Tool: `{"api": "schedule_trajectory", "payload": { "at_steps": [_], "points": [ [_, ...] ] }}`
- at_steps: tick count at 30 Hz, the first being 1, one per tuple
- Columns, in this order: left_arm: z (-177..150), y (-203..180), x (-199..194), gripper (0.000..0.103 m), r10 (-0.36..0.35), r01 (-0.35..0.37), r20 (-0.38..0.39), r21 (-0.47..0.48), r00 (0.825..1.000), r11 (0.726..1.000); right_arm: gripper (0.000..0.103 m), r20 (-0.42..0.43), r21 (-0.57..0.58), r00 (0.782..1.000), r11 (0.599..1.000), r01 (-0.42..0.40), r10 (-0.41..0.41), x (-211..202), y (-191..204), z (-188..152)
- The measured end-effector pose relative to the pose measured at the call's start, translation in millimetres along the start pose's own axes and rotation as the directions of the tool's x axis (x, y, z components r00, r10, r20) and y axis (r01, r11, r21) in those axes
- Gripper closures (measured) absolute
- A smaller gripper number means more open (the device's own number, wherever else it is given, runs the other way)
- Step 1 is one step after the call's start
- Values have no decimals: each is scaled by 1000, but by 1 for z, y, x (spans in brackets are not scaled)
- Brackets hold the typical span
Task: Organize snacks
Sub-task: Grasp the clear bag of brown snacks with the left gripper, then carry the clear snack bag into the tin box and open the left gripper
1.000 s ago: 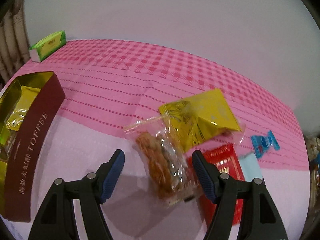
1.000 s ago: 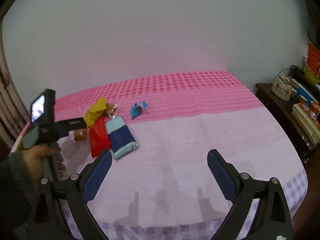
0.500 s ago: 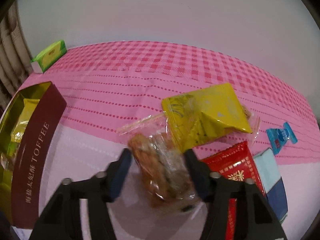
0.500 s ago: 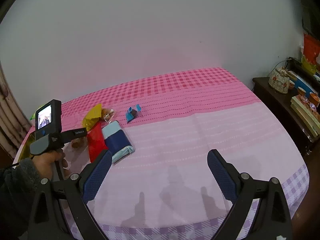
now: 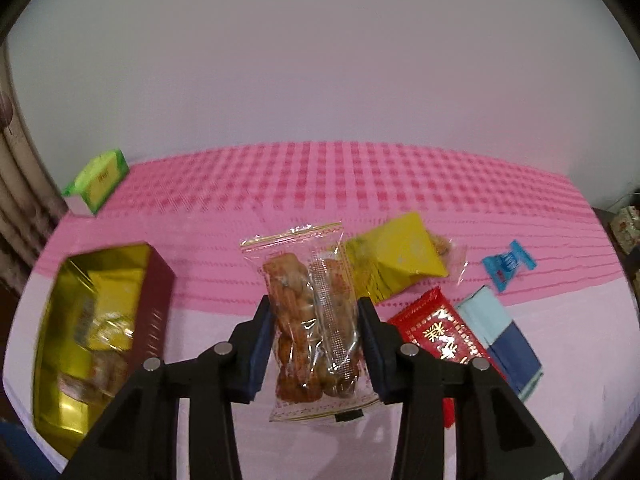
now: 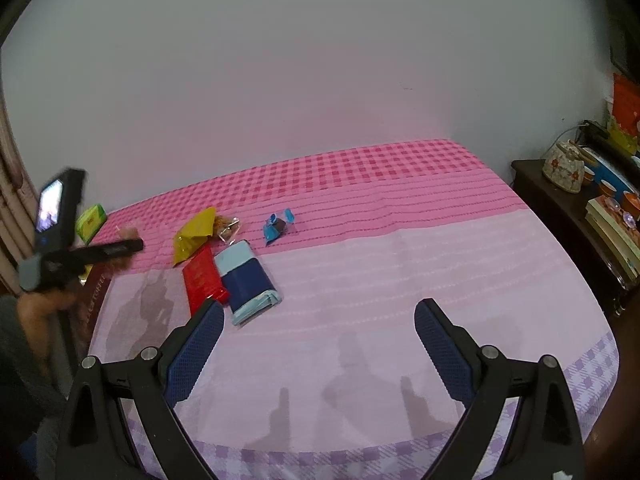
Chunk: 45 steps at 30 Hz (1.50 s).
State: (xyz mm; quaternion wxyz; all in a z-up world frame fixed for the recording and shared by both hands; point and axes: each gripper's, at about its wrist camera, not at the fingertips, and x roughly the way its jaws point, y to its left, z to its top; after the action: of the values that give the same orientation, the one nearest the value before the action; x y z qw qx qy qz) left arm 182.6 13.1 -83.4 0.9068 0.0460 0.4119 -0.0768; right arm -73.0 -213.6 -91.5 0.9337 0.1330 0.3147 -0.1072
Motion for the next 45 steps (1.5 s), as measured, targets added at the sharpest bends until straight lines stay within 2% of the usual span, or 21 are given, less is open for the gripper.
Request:
{"api": "schedule_trajectory", "payload": {
  "at_steps": [10,19,29,33,45],
  "points": [
    [29,69,-73,62,6,-1,98,-46,995,999,8,-15,-14,1000,1000,-13,13,0,8,-3],
    [39,140,-104,62,105,-93,130,-92,986,991,8,-19,-21,1000,1000,-15,15,-1,13,-8],
    [18,190,-103,62,166,-151,88,-157,982,976,8,-44,-31,999,999,-10,9,7,14,-14],
    [2,198,-91,62,154,-146,39,-170,987,975,8,-50,-37,999,999,-17,15,8,15,-15],
    [-34,233,-86,62,135,-135,-17,-205,991,969,8,-68,-67,998,998,-17,12,14,22,-19]
  ]
}}
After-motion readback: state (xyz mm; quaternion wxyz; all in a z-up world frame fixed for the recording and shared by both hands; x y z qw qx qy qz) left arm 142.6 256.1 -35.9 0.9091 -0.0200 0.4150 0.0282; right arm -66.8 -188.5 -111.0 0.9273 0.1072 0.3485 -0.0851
